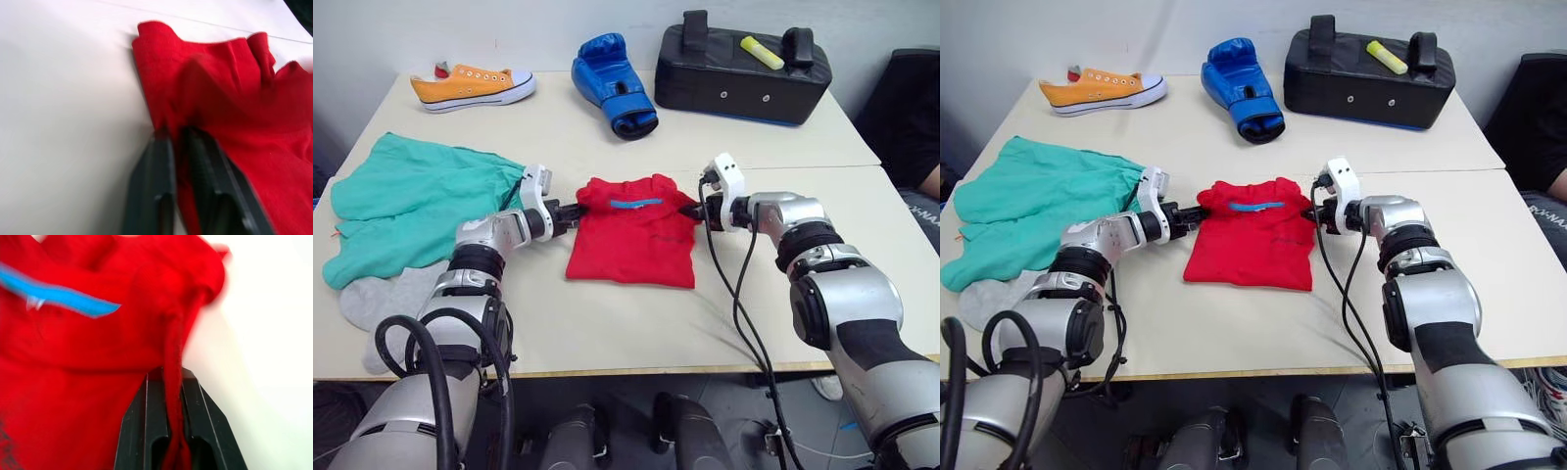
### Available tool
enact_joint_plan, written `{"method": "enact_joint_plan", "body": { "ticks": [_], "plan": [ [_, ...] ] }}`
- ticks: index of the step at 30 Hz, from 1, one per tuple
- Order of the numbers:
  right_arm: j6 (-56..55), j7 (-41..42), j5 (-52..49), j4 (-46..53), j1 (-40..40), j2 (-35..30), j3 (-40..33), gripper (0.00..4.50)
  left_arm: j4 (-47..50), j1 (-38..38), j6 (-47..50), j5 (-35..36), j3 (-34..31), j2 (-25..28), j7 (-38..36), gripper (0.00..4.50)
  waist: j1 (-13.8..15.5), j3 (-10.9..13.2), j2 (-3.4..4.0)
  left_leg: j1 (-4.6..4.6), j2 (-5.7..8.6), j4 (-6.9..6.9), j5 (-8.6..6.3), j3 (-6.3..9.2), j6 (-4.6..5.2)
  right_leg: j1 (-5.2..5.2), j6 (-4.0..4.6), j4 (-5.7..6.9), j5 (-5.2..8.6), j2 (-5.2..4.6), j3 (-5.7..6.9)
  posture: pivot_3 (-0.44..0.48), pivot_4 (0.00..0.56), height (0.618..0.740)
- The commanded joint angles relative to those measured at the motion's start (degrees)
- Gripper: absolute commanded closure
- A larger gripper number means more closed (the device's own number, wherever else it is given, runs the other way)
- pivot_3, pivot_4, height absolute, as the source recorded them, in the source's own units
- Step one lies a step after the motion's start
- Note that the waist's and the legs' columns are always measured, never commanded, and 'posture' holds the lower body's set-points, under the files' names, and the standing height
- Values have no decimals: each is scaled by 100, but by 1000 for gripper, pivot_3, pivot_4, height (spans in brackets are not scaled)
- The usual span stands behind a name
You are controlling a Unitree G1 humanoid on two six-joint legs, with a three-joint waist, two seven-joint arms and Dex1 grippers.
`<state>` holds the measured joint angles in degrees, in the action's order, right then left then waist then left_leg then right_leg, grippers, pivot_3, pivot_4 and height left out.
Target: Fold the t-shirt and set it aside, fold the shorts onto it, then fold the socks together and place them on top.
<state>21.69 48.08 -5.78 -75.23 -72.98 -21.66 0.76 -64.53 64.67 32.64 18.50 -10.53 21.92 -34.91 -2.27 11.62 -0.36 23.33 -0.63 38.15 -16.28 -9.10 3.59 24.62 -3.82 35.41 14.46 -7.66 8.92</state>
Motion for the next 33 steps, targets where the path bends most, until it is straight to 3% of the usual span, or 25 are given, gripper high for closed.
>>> {"method": "enact_joint_plan", "body": {
  "ticks": [1, 5, 9, 10, 13, 18, 21, 27, 29, 33],
  "plan": [
    [100, 15, -83, 207, -214, -181, -289, 3781, 96, 150, 323, 107, -247, 206, -6, 2666, -20, 0, 0, 0, 0, 0, 1, -1, -1, 1, 0, 2, 0, 0, -1, 0, 150, 740],
    [197, 325, 4, 682, -124, -467, -260, 2352, 536, 113, 810, 241, -435, 469, -56, 1341, -86, 0, 0, -1, 0, -3, 1, -1, -1, 2, 1, 3, 0, 2, -1, 0, 150, 740],
    [85, 926, 71, 3167, 1095, -1030, 63, 984, 2778, -765, 1228, 335, 225, 953, -1300, 90, -92, 0, 1, 0, -1, -13, -3, -4, -9, 10, 6, 2, 5, 5, -3, 0, 150, 740],
    [170, 1035, -5, 3813, 1425, -1130, 88, 692, 3295, -1015, 1261, 386, 367, 1053, -1549, 0, -88, 0, 1, -2, -4, -15, -6, -3, -14, 13, 7, 6, 6, 4, -5, 0, 150, 740],
    [-258, 1476, -63, 6345, 3015, -1630, 352, 692, 5259, -2187, 604, 278, 1122, 1697, -2684, 0, -65, 0, 1, -4, -9, -21, -18, -4, -34, 18, 24, 7, 23, 11, -5, 0, 150, 740],
    [-727, 1361, 247, 8335, 4497, -1912, 711, 692, 6327, -3098, -689, -283, 1760, 2236, -3291, 0, -3, 1, 1, -12, -19, -8, -28, -9, -67, 19, 31, 21, 44, 15, -11, 0, 150, 740],
    [-1131, 1013, 727, 8539, 4789, -1834, 1067, 692, 6077, -3232, -1929, -1095, 2175, 2260, -3051, 0, 57, 0, -1, -27, -20, -6, -28, -8, -88, 15, 56, 12, 27, 6, -15, 0, 150, 740],
    [-1696, 316, 1517, 8079, 4803, -1533, 1576, 692, 5544, -3164, -2687, -1677, 2362, 1863, -2532, 0, 100, -1, -3, -21, -28, -7, -16, 1, -88, 23, 73, 18, 18, 0, -10, 0, 150, 740],
    [-2014, -19, 1849, 7708, 4693, -1434, 1709, 1071, 5271, -3120, -2876, -1824, 2384, 1698, -2349, 187, 93, -3, -6, -18, -29, -6, 1, 0, -55, 20, 75, 23, 20, 4, -1, 0, 150, 740],
    [-2565, -366, 2186, 7266, 4563, -1442, 1774, 2270, 4825, -3010, -3100, -1934, 2434, 1401, -2261, 1221, 96, -6, -11, -28, -26, 0, 10, 2, -40, -2, 71, 13, 18, 3, 6, 0, 150, 740]
  ]
}}
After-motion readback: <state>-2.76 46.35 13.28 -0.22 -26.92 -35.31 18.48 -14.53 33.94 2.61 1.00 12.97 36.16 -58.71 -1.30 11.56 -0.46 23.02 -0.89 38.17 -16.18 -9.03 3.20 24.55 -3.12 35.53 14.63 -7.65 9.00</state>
